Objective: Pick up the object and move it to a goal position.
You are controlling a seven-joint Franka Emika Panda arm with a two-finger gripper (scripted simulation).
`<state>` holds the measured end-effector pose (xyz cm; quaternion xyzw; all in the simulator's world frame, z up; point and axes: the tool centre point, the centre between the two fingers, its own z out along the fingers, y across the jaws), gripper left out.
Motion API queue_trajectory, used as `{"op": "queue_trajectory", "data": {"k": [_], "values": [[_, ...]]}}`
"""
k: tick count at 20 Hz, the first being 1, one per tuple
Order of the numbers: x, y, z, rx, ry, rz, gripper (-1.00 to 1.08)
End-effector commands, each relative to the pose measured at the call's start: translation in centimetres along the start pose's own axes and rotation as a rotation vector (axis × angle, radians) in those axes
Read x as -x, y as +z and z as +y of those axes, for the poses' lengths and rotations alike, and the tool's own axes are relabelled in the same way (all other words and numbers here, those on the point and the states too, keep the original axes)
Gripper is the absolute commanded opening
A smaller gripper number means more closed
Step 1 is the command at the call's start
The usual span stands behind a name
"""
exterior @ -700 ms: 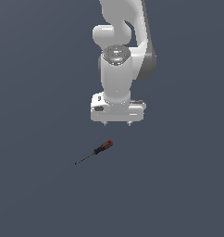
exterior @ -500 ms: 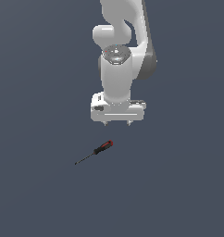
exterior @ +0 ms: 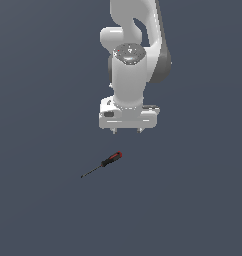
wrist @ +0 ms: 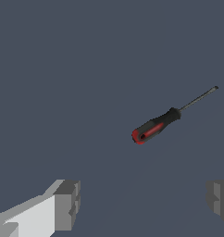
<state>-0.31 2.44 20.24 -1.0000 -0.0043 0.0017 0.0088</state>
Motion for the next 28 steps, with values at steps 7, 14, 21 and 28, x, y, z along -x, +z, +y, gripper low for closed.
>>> {"op": "queue_trajectory", "data": {"k": [7,14,21,28], "values": [[-0.7,1.1,0.9,-0.004,0.086,-0.002,1.00],[-2.0,3.2,2.6,-0.010,0.255,-0.003,1.00],[-3.6,6.5,5.3,-0.010,0.495,-0.003,1.00],[-4.9,9.8,8.2,-0.002,0.734,0.000,1.00]]}}
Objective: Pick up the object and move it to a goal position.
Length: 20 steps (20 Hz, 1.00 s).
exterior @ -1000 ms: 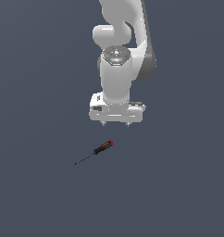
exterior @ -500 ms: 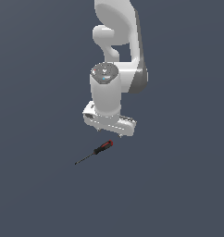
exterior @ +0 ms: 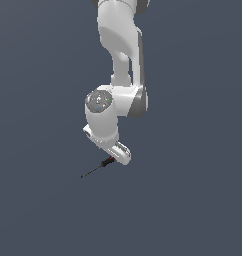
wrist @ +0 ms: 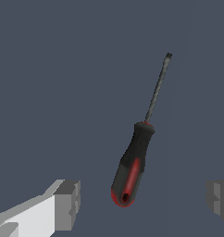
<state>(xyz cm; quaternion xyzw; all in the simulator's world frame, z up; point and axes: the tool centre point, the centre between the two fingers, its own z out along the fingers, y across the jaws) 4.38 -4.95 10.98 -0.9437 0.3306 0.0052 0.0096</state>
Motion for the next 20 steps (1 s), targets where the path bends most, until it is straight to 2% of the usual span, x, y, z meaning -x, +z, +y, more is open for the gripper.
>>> {"op": "queue_trajectory", "data": {"k": [1,10,20], "values": [[-0.9,1.1,0.5,0.002,0.080,0.004,1.00],[-2.9,3.8,1.9,0.010,0.262,0.015,1.00],[-3.3,4.5,2.2,0.012,0.300,0.017,1.00]]}}
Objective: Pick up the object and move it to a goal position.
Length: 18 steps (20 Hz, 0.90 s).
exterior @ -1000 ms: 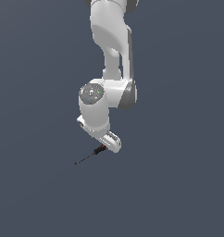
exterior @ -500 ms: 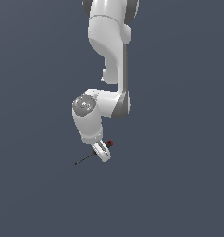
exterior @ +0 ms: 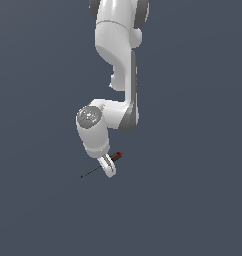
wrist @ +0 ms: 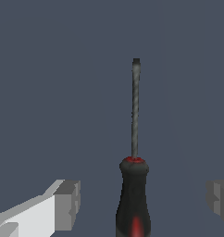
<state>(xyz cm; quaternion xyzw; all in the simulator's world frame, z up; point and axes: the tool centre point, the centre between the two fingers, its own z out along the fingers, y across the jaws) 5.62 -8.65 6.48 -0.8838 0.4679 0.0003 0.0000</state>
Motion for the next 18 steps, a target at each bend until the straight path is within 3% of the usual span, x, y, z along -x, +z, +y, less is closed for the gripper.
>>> {"op": "queue_trajectory", "data": {"k": [1,16,17,18], "values": [[0.0,0.3,0.0,0.000,0.000,0.000,1.00],[-0.1,5.0,0.0,0.000,0.005,0.000,1.00],[-0.1,5.0,0.0,0.000,0.005,0.000,-1.00],[-0.1,5.0,0.0,0.000,0.005,0.000,-1.00]]}}
